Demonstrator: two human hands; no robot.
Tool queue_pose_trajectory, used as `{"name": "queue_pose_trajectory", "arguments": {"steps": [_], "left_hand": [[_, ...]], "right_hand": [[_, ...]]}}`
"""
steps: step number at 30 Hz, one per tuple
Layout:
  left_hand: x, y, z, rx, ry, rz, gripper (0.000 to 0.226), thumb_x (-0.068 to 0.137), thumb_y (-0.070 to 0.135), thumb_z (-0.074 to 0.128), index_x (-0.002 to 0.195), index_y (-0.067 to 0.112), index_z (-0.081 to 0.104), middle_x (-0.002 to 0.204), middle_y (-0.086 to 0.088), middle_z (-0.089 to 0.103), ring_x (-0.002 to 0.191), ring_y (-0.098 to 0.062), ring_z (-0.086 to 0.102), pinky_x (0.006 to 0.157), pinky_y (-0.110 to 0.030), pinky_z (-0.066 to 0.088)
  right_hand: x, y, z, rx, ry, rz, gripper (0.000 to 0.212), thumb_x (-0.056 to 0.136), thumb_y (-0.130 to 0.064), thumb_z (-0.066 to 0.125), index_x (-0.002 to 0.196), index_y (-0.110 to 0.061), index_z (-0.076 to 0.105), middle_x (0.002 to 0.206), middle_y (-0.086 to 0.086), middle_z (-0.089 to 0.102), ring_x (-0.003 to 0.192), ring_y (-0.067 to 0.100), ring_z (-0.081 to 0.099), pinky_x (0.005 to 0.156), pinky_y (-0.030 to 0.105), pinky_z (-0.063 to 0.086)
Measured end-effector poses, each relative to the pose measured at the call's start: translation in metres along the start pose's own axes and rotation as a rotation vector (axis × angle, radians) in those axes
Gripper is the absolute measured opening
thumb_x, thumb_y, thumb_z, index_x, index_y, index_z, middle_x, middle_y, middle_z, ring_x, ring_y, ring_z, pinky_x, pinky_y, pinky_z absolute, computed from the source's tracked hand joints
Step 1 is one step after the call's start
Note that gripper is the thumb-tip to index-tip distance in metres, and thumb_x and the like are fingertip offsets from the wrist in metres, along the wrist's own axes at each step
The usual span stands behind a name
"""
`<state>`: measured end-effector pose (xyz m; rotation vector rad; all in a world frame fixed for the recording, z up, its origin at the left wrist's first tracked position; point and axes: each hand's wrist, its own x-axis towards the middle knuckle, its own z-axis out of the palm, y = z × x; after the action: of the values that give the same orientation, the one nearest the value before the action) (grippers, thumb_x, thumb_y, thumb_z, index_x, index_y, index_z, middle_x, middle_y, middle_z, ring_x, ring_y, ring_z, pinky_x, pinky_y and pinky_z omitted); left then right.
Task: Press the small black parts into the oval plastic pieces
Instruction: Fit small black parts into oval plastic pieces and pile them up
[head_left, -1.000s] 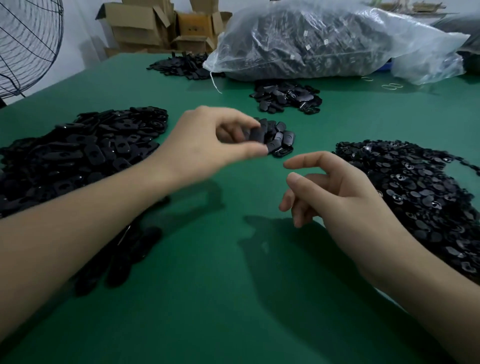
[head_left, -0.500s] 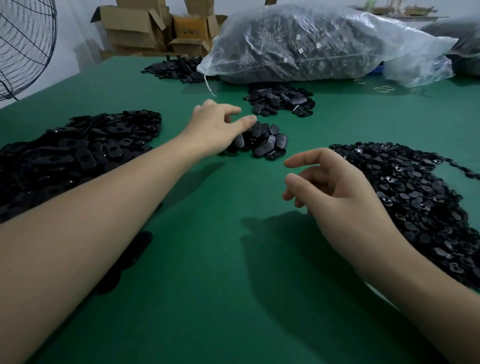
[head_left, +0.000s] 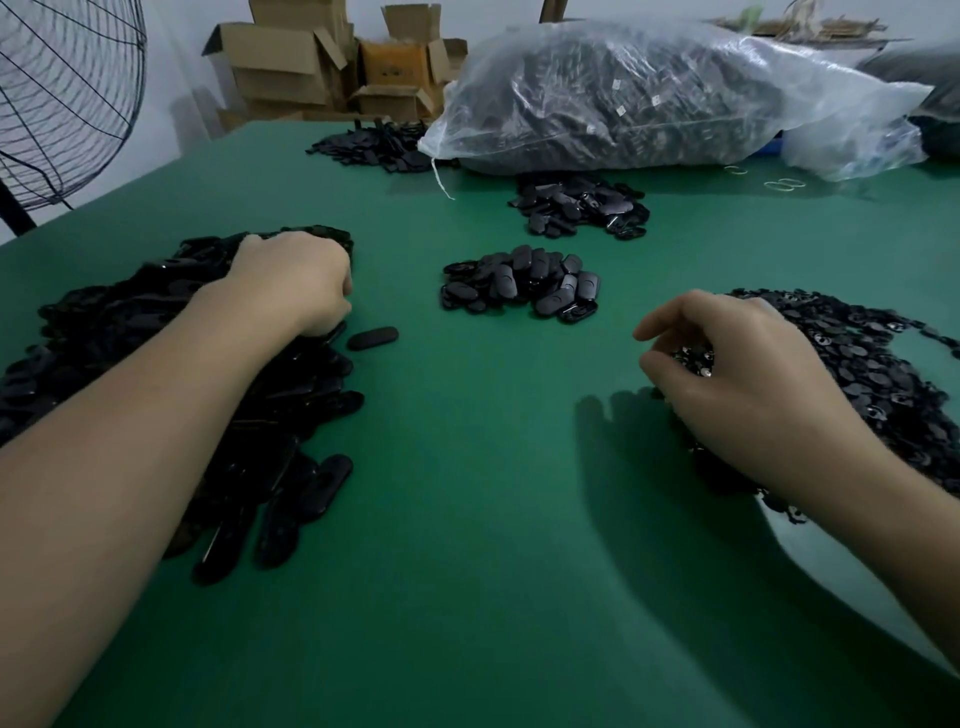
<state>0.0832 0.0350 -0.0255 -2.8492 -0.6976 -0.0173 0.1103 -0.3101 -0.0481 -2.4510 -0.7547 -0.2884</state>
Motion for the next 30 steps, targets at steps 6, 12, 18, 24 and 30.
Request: {"name": "queue_pose_trajectory", "arguments": {"steps": [6,12,18,24,30], "left_hand": [[0.003,-0.003,0.002,-0.070,-0.013,0.012,0.020,0.094,0.028,0.071,0.113,0.026,0.076,0.120,-0.006,0.070,0.110,-0.034,0.063,0.092,-0.043,0.054],[0.004,-0.004,0.001,-0.058,0.032,-0.022,0.020,0.088,0.042,0.077,0.098,0.024,0.076,0.107,-0.004,0.071,0.104,-0.032,0.063,0.086,-0.038,0.048],[-0.003,0.003,-0.005,0.071,0.015,-0.015,0.018,0.093,0.040,0.073,0.101,0.023,0.073,0.103,-0.003,0.067,0.098,-0.031,0.061,0.081,-0.038,0.037],[-0.010,0.003,-0.014,0.064,-0.017,0.003,0.015,0.088,0.025,0.077,0.102,0.024,0.073,0.106,-0.005,0.067,0.095,-0.032,0.063,0.073,-0.038,0.047],[-0.010,-0.002,-0.018,-0.047,-0.042,0.017,0.017,0.083,0.023,0.085,0.091,0.034,0.074,0.107,0.001,0.071,0.102,-0.028,0.065,0.084,-0.040,0.055]], "right_hand": [[0.025,0.005,-0.025,-0.364,-0.258,0.017,0.017,0.095,-0.033,0.062,0.108,-0.033,0.071,0.101,-0.009,0.069,0.107,0.023,0.058,0.094,0.047,0.053],[0.038,0.006,-0.033,-0.496,-0.333,-0.051,0.008,0.090,-0.037,0.070,0.096,-0.035,0.075,0.082,-0.020,0.062,0.093,0.017,0.058,0.088,0.042,0.055],[0.042,-0.005,-0.028,-0.542,-0.403,-0.073,0.009,0.081,-0.044,0.079,0.082,-0.037,0.074,0.082,-0.016,0.070,0.084,0.013,0.063,0.075,0.031,0.051],[0.042,-0.012,-0.025,-0.642,-0.408,-0.101,0.008,0.081,-0.039,0.081,0.081,-0.035,0.073,0.085,-0.015,0.071,0.087,0.014,0.064,0.076,0.031,0.042],[0.040,-0.016,-0.025,-0.546,-0.441,-0.082,0.006,0.085,-0.033,0.074,0.080,-0.033,0.072,0.082,-0.016,0.069,0.081,0.011,0.066,0.078,0.034,0.056]]}}
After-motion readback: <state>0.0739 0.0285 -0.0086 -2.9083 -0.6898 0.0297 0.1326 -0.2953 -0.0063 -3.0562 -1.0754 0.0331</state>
